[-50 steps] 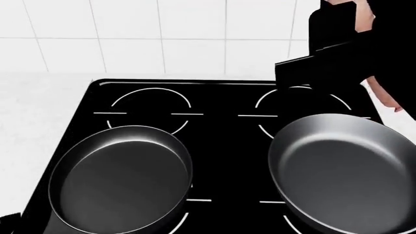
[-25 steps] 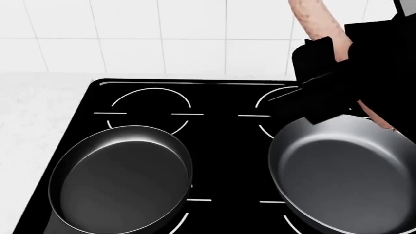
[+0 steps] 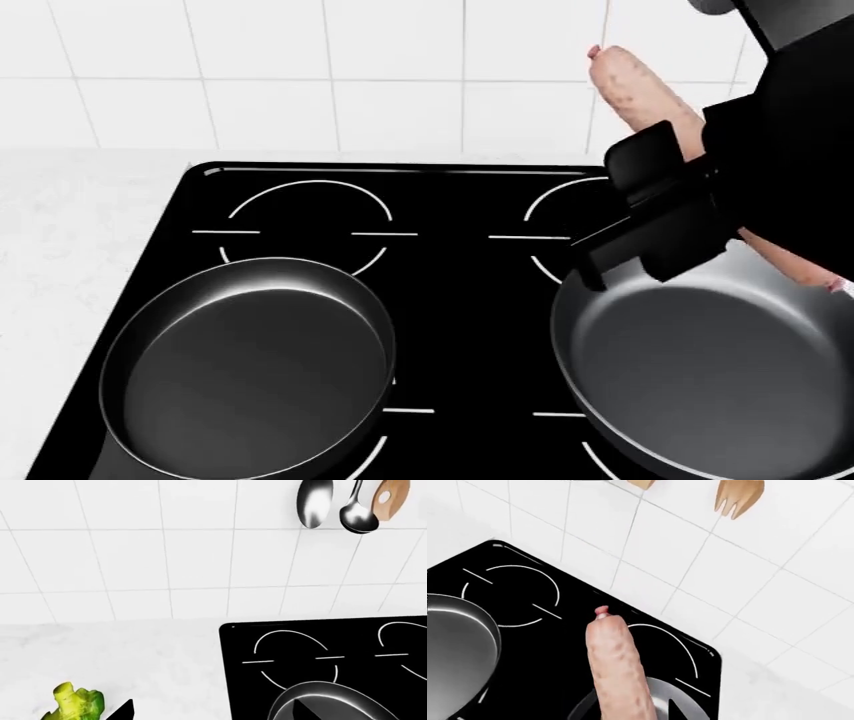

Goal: Place both pans onto different burners. Then place the broccoli and the sausage on different pans.

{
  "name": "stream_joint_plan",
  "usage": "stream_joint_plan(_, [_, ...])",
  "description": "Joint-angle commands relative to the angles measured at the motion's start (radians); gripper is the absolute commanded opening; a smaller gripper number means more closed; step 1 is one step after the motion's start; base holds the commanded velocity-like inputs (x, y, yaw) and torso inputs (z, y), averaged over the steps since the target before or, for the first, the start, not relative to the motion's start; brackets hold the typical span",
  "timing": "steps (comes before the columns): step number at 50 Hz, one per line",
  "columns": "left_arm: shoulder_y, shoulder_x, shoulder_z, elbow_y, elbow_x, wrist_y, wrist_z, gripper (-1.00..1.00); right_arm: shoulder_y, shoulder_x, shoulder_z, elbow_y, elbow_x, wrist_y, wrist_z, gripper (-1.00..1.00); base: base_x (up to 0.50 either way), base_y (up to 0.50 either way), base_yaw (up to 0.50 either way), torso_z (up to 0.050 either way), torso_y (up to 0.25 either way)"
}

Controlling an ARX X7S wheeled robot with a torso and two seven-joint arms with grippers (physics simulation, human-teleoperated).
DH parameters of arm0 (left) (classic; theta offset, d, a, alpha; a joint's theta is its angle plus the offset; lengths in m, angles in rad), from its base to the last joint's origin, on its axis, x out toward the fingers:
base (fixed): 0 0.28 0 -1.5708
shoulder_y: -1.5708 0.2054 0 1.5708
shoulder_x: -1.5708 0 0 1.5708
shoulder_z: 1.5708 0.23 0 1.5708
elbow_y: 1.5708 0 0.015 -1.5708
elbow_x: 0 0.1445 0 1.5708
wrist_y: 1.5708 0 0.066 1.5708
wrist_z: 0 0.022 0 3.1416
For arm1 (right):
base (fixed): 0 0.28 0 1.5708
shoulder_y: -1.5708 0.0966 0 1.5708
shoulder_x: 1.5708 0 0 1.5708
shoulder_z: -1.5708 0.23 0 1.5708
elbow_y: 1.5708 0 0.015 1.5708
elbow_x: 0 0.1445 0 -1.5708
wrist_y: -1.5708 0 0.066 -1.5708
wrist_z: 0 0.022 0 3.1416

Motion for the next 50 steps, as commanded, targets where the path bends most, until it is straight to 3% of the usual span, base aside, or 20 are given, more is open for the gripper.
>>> stream_joint_plan(1, [0.009,0.011,-0.036,0.016,0.007,0.012,0.024,1.0,-0.005,-0.052,-0.027,0.048,-0.101,0.066,-0.128,-1.0,0.0,0.0,0.0,0.0,0.0])
stream_joint_plan(50, [0.039,-0.02,-0.051,0.036,-0.001,0.036,0.025,1.0,-0.193,0.027,-0.105,0.074,-0.246,-0.055,-0.208,-1.0,0.0,0.0,0.0,0.0,0.0])
